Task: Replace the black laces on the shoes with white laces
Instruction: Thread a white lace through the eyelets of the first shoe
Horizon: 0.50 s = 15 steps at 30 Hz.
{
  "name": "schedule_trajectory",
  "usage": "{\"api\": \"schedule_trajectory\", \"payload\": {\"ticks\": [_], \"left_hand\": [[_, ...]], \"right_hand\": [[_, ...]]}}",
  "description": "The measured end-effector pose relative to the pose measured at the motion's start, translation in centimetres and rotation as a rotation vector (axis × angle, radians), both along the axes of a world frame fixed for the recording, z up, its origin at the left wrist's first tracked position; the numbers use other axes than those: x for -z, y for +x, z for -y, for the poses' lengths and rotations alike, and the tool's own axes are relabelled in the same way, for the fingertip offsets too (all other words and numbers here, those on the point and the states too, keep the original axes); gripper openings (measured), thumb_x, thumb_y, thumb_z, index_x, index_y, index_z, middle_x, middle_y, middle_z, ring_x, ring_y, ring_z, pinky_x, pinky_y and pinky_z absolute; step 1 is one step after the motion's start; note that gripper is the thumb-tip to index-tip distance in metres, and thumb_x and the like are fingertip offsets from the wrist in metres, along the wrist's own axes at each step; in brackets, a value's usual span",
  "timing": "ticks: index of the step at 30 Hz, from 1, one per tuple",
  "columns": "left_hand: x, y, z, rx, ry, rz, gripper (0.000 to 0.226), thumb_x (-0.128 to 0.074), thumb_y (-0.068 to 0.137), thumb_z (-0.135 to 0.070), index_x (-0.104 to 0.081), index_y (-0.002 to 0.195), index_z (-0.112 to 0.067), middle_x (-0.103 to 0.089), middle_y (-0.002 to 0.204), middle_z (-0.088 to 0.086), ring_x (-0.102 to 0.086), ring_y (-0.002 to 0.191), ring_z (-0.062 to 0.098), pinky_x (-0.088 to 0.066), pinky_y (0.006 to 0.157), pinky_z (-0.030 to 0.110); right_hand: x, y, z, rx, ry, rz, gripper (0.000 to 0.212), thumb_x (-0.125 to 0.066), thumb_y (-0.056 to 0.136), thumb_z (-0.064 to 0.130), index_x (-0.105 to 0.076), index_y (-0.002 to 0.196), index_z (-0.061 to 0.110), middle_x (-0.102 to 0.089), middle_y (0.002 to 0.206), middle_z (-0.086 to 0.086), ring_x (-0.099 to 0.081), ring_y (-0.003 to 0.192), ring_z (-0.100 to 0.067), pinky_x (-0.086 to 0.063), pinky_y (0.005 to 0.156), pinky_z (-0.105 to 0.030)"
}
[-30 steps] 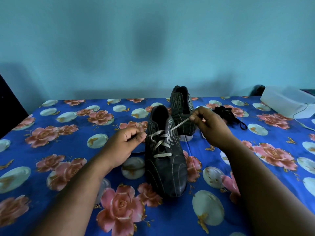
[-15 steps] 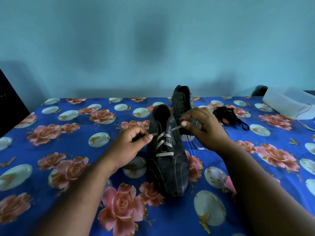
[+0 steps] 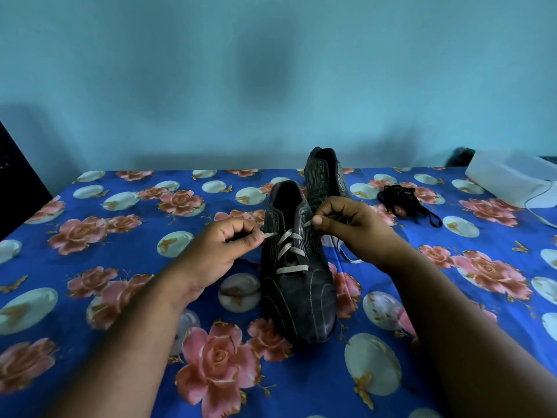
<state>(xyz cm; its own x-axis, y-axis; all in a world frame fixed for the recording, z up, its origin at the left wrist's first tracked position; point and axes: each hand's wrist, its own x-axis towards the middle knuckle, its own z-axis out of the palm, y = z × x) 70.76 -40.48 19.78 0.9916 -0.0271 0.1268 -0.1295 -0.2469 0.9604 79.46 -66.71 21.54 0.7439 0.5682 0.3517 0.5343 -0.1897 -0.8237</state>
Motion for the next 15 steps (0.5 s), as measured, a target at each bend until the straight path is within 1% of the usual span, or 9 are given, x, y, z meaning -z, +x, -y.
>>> {"api": "schedule_trajectory", "payload": {"ticks": [1,3,5,7,8,9,11,13,15], "left_hand": [[0.0,0.0,-0.2,0.002,-0.005,-0.006,0.02,-0.066,0.093,-0.025,-0.075,0.105,-0.012,-0.072,0.118,0.005,-0.064,0.117,0.008,-0.046,0.094,0.013],[0.0,0.1,-0.3,-0.014,-0.037,-0.016,0.023,-0.067,0.091,-0.029,-0.076,0.104,-0.013,-0.073,0.117,0.006,-0.063,0.119,0.015,-0.044,0.098,0.018],[0.0,0.1,-0.2,-0.033,-0.067,-0.015,0.026,-0.067,0.089,-0.032,-0.077,0.105,-0.014,-0.073,0.117,0.005,-0.063,0.119,0.016,-0.043,0.096,0.018],[0.0,0.1,-0.1,-0.049,-0.053,-0.015,0.022,-0.067,0.092,-0.03,-0.077,0.105,-0.015,-0.074,0.114,0.003,-0.065,0.115,0.015,-0.042,0.093,0.018],[0.0,0.2,-0.1,-0.051,-0.029,-0.016,0.018,-0.067,0.094,-0.026,-0.077,0.104,-0.014,-0.075,0.109,0.001,-0.067,0.108,0.014,-0.044,0.092,0.019],[0.0,0.1,-0.3,-0.04,-0.002,-0.021,0.015,-0.067,0.096,-0.023,-0.076,0.102,-0.013,-0.075,0.099,-0.002,-0.069,0.096,0.013,-0.046,0.087,0.019],[-0.1,0.0,-0.6,-0.007,0.038,-0.045,0.012,-0.066,0.097,-0.021,-0.075,0.098,-0.012,-0.066,0.077,-0.005,-0.059,0.073,0.008,-0.047,0.073,0.019],[-0.3,0.0,-1.4,-0.016,0.108,-0.066,0.01,-0.068,0.095,-0.023,-0.076,0.092,-0.018,-0.064,0.071,-0.007,-0.054,0.067,0.003,-0.045,0.068,0.017],[-0.2,0.1,-2.3,-0.053,0.277,-0.044,0.008,-0.07,0.094,-0.027,-0.076,0.09,-0.024,-0.071,0.075,-0.008,-0.059,0.068,0.0,-0.047,0.069,0.018]], "right_hand": [[0.0,0.0,0.0,0.007,0.011,-0.013,0.023,-0.066,0.094,0.025,-0.066,0.089,0.003,-0.064,0.083,-0.021,-0.057,0.074,-0.02,-0.046,0.069,-0.029],[-0.1,0.0,-0.2,0.022,0.004,-0.019,0.02,-0.067,0.096,0.02,-0.066,0.088,0.002,-0.064,0.081,-0.023,-0.057,0.071,-0.021,-0.047,0.068,-0.028],[-0.2,-0.1,-0.3,0.042,-0.018,-0.011,0.017,-0.066,0.097,0.02,-0.067,0.085,0.007,-0.065,0.078,-0.021,-0.057,0.068,-0.017,-0.046,0.066,-0.025],[-0.4,0.0,-0.1,0.065,-0.014,-0.017,0.016,-0.066,0.097,0.02,-0.068,0.083,0.013,-0.066,0.078,-0.018,-0.058,0.068,-0.014,-0.047,0.066,-0.024],[-0.5,0.1,0.1,0.074,-0.009,-0.028,0.015,-0.067,0.097,0.02,-0.069,0.084,0.012,-0.068,0.079,-0.017,-0.06,0.069,-0.015,-0.049,0.067,-0.025],[-0.7,0.1,0.3,0.082,-0.008,-0.041,0.015,-0.068,0.095,0.022,-0.071,0.085,0.011,-0.07,0.078,-0.016,-0.061,0.07,-0.016,-0.051,0.068,-0.027],[-1.0,0.2,1.0,0.124,-0.029,-0.069,0.019,-0.073,0.091,0.029,-0.074,0.086,0.011,-0.067,0.071,-0.01,-0.058,0.062,-0.016,-0.049,0.06,-0.03],[-1.5,0.4,1.9,0.189,-0.047,-0.082,0.023,-0.076,0.085,0.038,-0.075,0.082,0.015,-0.06,0.06,-0.001,-0.048,0.053,-0.013,-0.04,0.052,-0.026],[-2.1,0.5,2.9,0.24,-0.067,-0.078,0.02,-0.076,0.085,0.036,-0.077,0.079,0.016,-0.057,0.053,0.004,-0.041,0.05,-0.014,-0.034,0.048,-0.021]]}}
